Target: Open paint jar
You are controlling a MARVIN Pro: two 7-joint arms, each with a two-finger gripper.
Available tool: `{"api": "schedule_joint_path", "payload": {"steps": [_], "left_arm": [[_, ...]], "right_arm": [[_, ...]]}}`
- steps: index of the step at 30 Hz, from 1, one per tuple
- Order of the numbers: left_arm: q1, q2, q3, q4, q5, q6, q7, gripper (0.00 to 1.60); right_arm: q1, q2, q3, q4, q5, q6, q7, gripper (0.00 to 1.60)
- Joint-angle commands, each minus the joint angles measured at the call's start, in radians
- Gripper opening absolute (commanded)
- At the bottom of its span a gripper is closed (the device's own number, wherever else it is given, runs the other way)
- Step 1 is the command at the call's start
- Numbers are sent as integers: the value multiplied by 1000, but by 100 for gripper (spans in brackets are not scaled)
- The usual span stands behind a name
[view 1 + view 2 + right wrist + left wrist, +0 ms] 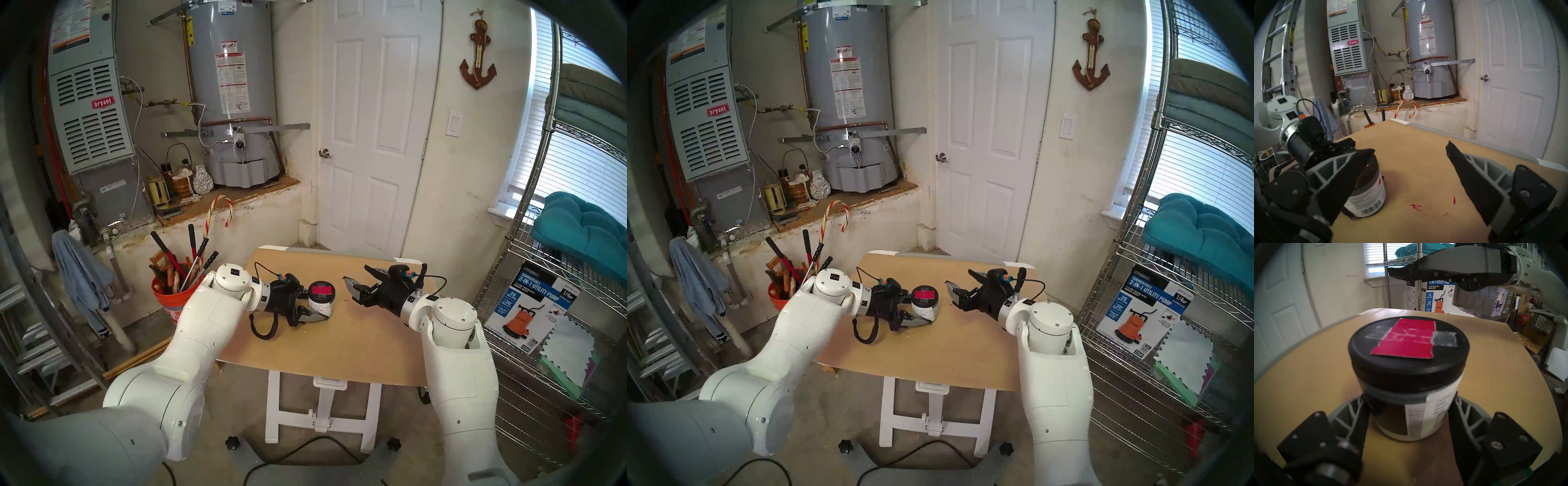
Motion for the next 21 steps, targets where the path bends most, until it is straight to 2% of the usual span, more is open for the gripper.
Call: {"api": "schedule_joint_path", "payload": {"steps": [1,11,21], "left_arm": [[-27,5,8,-6,6,3,-16,0],[-41,8,17,0,15,9,-34,0],[-48,7,17,11,18,9,-41,0]], "right_arm": [[1,21,-54,-42,-21,8,45,160],[20,33,-83,-58,-50,34,68,160],[26,30,-107,-85,-52,102,118,160]]}}
